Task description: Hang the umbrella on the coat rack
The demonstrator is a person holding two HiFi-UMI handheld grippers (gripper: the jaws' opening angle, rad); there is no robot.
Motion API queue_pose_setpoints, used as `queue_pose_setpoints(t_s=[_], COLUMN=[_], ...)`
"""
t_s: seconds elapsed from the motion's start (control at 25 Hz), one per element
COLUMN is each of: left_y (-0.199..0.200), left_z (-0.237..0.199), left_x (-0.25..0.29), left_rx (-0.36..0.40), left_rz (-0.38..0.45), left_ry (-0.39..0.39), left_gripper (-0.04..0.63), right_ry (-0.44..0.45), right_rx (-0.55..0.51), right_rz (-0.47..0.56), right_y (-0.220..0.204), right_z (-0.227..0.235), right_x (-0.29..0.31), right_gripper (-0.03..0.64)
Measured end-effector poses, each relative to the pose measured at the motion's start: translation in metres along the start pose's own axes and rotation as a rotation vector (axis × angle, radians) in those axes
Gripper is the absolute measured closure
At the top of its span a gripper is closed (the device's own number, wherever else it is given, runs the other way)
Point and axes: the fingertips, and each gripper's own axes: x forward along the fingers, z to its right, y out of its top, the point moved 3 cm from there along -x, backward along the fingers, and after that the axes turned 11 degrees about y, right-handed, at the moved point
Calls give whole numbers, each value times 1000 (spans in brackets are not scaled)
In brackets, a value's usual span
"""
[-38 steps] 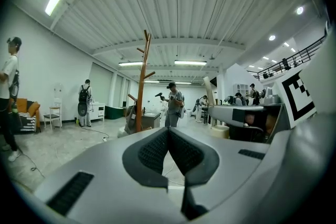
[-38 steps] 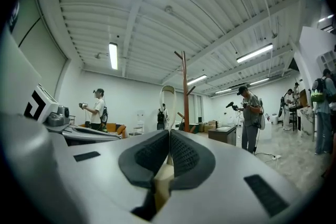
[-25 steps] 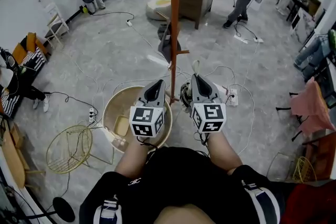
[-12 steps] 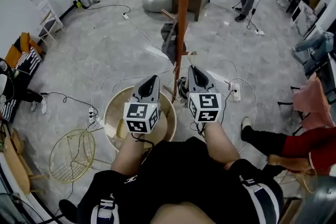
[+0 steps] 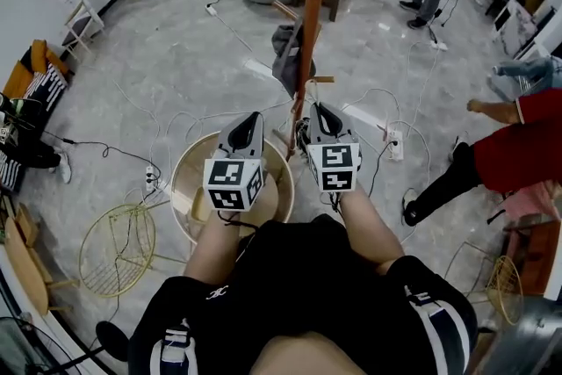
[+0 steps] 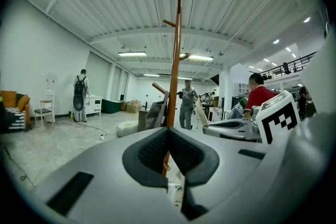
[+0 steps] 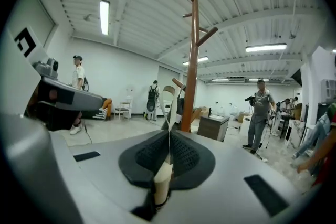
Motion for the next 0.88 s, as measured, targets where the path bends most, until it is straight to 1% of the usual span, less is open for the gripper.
queue_pose_setpoints(t_s=[0.12, 0.48, 0.68, 0.88], left_y=[-4, -18, -27, -33], left_z=[0, -15, -27, -42], left_x=[3, -3, -8, -12], left_rx=[4, -7, -16, -29], left_rz=[-9, -38, -49, -64], left_ry=[-1, 35, 61, 99], left_gripper=[580, 580, 580, 580], right_ry=[-14, -3, -7, 11], right_rx=[-71, -116, -174, -254], right_rz=[-50, -205, -284, -366], right_y=[-13, -71, -101, -130], right_z=[-4, -14, -15, -17], right_x=[8, 34, 49, 66], right_gripper=[600, 601, 601, 601])
